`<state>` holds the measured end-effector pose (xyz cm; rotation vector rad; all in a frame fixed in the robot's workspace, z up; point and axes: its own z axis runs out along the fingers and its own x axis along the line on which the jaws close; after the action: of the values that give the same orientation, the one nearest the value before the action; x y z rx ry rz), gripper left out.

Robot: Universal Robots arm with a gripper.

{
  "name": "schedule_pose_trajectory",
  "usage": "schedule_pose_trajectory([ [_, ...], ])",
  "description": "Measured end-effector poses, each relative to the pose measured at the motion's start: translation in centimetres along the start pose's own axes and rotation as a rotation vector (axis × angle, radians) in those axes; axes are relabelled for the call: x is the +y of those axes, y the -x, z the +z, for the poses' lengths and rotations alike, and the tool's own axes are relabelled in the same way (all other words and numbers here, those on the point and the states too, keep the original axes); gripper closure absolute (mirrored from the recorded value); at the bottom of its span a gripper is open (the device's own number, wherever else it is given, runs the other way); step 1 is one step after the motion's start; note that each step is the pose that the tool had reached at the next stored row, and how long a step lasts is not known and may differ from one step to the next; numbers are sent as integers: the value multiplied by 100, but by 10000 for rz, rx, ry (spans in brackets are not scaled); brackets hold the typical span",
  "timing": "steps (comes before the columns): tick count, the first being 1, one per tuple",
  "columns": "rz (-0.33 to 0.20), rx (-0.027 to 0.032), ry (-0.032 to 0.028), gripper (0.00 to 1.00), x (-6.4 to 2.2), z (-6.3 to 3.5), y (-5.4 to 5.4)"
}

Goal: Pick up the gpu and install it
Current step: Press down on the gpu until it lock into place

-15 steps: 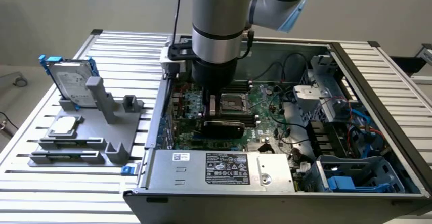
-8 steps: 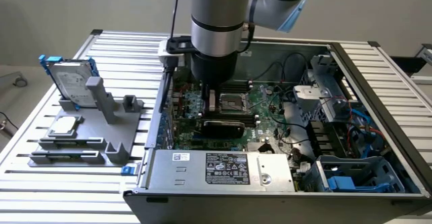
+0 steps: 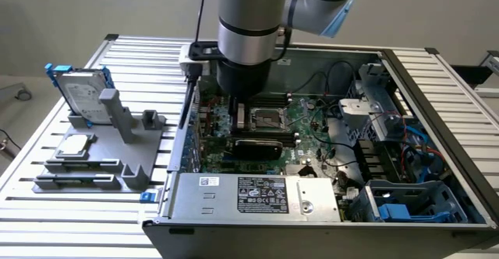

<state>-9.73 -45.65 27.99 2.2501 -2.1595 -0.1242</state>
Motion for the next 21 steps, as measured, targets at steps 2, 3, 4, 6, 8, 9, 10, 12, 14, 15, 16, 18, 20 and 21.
schedule_pose_trajectory([
  [2, 8, 0, 181, 89, 18, 1, 0],
  [3, 12, 1, 264, 89, 26, 2, 0],
  [4, 15, 10, 338, 89, 35, 3, 0],
  [6, 25, 60, 464, 89, 55, 4, 1],
  [8, 36, 124, 587, 89, 73, 6, 2],
  [9, 41, 159, 641, 89, 81, 6, 2],
  [10, 48, 203, 700, 89, 88, 6, 2],
  [12, 60, 288, 817, 89, 100, 7, 3],
  [14, 71, 355, 945, 89, 110, 8, 3],
  [15, 75, 375, 1015, 89, 113, 8, 3],
  [16, 80, 388, 1099, 89, 115, 9, 4],
  [18, 86, 413, 1248, 89, 117, 9, 4],
  [20, 93, 436, 1359, 89, 119, 8, 5],
  [21, 96, 445, 1414, 89, 120, 8, 7],
])
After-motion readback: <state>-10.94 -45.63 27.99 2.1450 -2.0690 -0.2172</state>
